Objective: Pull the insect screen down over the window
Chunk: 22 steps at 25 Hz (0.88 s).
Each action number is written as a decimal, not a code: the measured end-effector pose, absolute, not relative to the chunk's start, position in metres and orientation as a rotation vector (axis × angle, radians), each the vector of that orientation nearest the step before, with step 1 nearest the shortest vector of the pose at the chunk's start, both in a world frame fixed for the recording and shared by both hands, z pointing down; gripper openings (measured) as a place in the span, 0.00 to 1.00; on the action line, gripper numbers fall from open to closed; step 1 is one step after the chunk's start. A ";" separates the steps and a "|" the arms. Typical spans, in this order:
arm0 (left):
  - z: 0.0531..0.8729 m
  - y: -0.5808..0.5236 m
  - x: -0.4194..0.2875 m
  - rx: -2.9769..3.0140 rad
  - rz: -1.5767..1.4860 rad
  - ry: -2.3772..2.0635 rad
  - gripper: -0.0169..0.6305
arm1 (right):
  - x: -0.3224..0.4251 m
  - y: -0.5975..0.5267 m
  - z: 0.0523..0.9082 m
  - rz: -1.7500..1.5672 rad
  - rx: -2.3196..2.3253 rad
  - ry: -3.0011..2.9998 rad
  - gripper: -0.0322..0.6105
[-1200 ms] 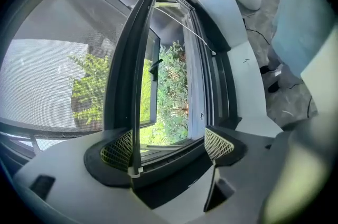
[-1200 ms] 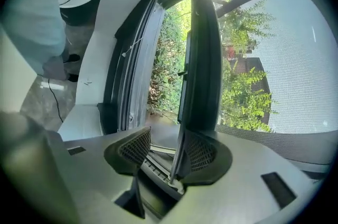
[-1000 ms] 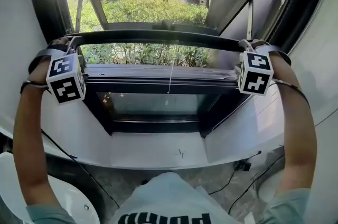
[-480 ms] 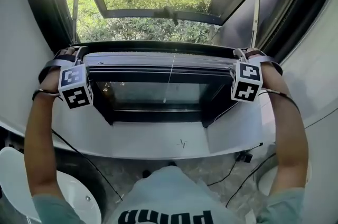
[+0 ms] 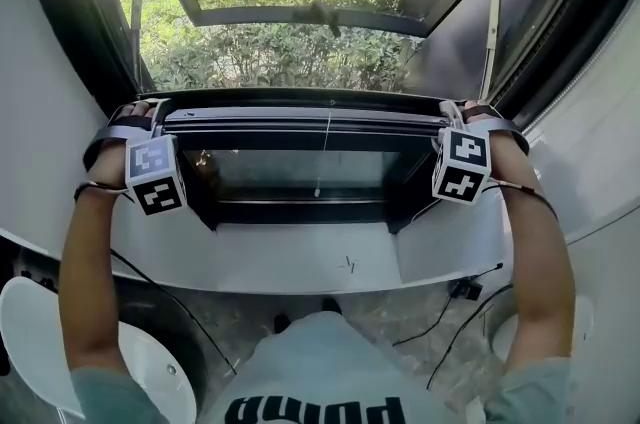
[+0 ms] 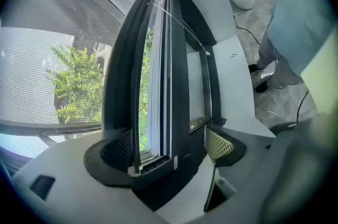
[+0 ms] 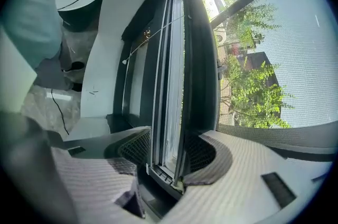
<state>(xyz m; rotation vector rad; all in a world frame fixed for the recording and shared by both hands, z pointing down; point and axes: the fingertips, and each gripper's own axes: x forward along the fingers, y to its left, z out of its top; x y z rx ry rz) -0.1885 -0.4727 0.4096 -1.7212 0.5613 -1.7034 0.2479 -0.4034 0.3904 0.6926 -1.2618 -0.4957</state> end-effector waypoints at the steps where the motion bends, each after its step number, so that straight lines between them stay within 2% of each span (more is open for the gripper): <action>1: 0.413 -0.472 -0.189 -1.723 -1.709 0.555 0.70 | 0.248 -0.403 0.394 -0.491 0.691 -1.263 0.37; 11: 0.472 -0.463 -0.195 -1.757 -1.785 0.488 0.70 | 0.247 -0.392 0.447 -0.435 0.635 -1.275 0.37; 22: 0.467 -0.461 -0.191 -1.776 -1.739 0.513 0.70 | 0.248 -0.393 0.448 -0.465 0.715 -1.298 0.37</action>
